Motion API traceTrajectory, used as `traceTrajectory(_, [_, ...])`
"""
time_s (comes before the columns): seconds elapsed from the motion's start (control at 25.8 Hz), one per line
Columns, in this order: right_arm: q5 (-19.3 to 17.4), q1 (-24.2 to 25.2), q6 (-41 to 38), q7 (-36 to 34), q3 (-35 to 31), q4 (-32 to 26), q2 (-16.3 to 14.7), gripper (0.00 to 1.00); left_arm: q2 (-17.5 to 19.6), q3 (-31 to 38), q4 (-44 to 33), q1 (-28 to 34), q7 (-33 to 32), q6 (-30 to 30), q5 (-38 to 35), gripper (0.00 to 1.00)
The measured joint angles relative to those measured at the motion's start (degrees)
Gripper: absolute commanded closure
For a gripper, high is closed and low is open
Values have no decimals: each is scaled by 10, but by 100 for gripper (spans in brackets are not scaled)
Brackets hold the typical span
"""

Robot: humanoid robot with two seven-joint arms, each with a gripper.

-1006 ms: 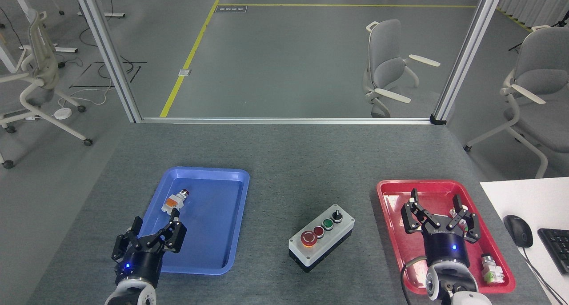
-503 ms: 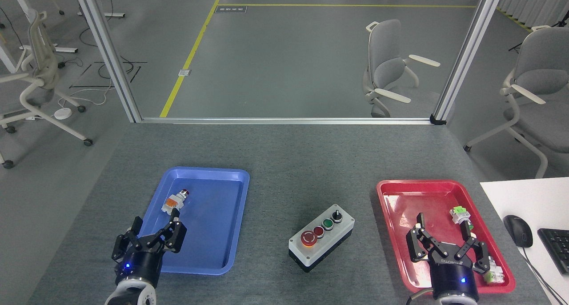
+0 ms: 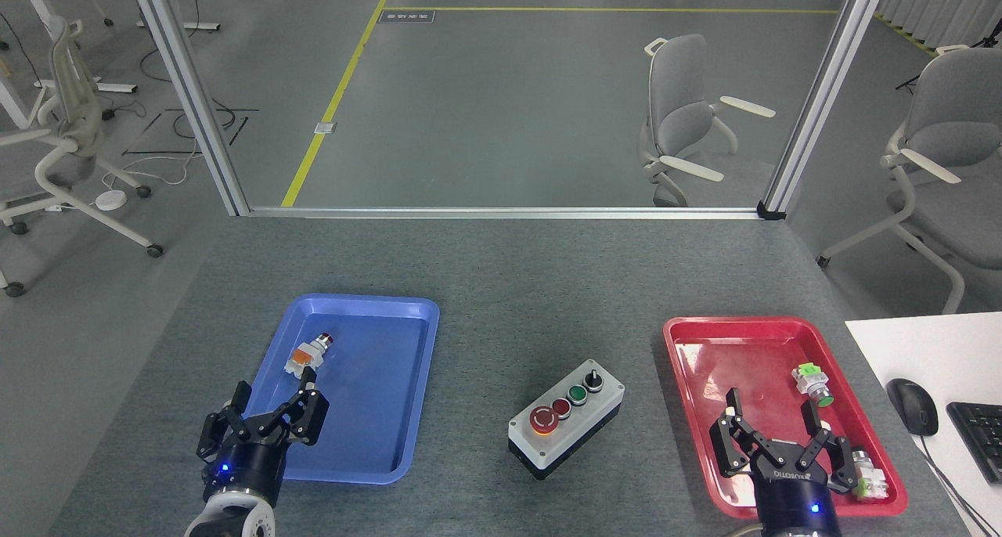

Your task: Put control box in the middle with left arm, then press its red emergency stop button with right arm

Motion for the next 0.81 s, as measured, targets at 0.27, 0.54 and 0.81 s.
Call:
traceTrajectory(0.27, [-1,-5,-11,-1,-11,6,4,2,0,0,-1,0,0,0,0,1])
traceTrajectory(0.54, [-2,-36,-13,-4,-12,17,4,2,0,0,-1,0,0,0,0,1])
traceTrajectory(0.81, [-2,-49,-14,1,-12,23,3,2,0,0,-1,0,-1,0,0,1])
